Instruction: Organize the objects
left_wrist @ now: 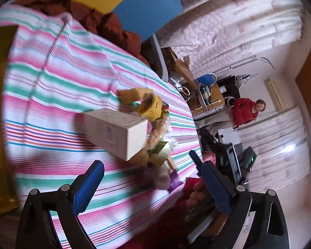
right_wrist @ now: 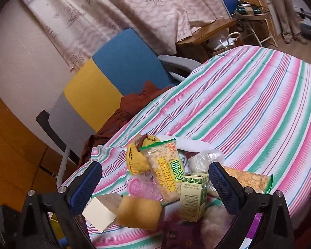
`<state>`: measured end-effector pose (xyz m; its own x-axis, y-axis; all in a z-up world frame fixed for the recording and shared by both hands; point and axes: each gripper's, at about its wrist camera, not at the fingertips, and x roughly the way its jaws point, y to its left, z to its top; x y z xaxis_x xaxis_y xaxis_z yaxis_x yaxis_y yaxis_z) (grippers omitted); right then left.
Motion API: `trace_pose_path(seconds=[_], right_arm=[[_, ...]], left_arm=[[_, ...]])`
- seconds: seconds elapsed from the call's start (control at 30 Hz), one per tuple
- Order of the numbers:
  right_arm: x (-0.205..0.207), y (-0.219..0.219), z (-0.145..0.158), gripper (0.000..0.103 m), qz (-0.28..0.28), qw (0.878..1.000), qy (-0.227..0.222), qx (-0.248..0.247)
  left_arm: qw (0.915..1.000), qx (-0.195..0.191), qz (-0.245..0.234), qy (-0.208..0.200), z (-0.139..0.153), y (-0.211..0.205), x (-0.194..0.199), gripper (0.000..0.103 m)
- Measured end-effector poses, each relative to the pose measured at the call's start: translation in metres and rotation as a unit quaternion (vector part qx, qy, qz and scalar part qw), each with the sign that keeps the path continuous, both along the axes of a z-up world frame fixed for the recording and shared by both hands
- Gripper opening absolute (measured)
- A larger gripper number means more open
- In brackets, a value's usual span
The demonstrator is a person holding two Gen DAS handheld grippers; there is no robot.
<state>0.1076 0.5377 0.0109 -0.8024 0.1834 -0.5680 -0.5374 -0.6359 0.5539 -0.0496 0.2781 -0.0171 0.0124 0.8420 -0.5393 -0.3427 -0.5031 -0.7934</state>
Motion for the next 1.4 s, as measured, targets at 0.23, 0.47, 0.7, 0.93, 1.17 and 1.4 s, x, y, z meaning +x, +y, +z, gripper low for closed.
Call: trace_pose_path(seconds=[0.23,0.47,0.7,0.93,1.17,1.4], right_arm=[[-0.001,-0.001,-0.001,0.103,0.012,1.0,0.0,0.0],[0.004,0.004,-0.003,0.103,0.0,1.0,0.006,-0.011],[0.005,0.006,-0.004,0.103,-0.007,1.0,0.008,-0.021],[0.001,0.004,-0.004,0.103,0.001,1.0,0.0,-0.013],[0.001,0.006,-0.006,0.103,-0.004,1.0,-0.009,-0.017],[0.003,0.007,-0.006,0.103,-0.009,1.0,-0.006,-0.021]], left_arm=[[0.9962,-0.079,0.014,0.032,0.007,0.04,-0.027,0.103],[0.9856,-0.158,-0.013,0.058,-0.007,0.085,-0.048,0.103],[0.9715,-0.219,-0.035,0.084,-0.035,0.074,-0.041,0.1],[0.9655,-0.231,-0.056,0.107,-0.043,0.03,-0.007,0.099],[0.9586,-0.222,-0.081,0.159,-0.032,0.013,0.025,0.096],[0.9354,-0.268,-0.077,0.217,-0.026,0.043,0.024,0.096]])
